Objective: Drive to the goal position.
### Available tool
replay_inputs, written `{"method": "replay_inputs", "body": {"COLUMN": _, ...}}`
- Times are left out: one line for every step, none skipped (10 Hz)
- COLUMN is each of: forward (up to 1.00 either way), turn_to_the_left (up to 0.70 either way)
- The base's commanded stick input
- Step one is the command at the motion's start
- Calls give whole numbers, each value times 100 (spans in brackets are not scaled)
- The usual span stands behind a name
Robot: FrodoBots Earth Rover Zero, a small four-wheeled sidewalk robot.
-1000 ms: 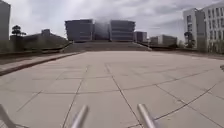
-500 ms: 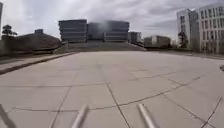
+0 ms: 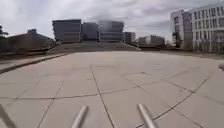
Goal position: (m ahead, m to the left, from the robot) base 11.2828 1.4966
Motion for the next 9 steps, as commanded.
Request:
{"method": "replay_inputs", "body": {"forward": 100, "turn_to_the_left": 0}}
{"method": "replay_inputs", "body": {"forward": 100, "turn_to_the_left": 0}}
{"method": "replay_inputs", "body": {"forward": 100, "turn_to_the_left": 0}}
{"method": "replay_inputs", "body": {"forward": 100, "turn_to_the_left": 0}}
{"method": "replay_inputs", "body": {"forward": 100, "turn_to_the_left": 0}}
{"method": "replay_inputs", "body": {"forward": 100, "turn_to_the_left": 0}}
{"method": "replay_inputs", "body": {"forward": 100, "turn_to_the_left": 0}}
{"method": "replay_inputs", "body": {"forward": 100, "turn_to_the_left": 0}}
{"method": "replay_inputs", "body": {"forward": 100, "turn_to_the_left": 0}}
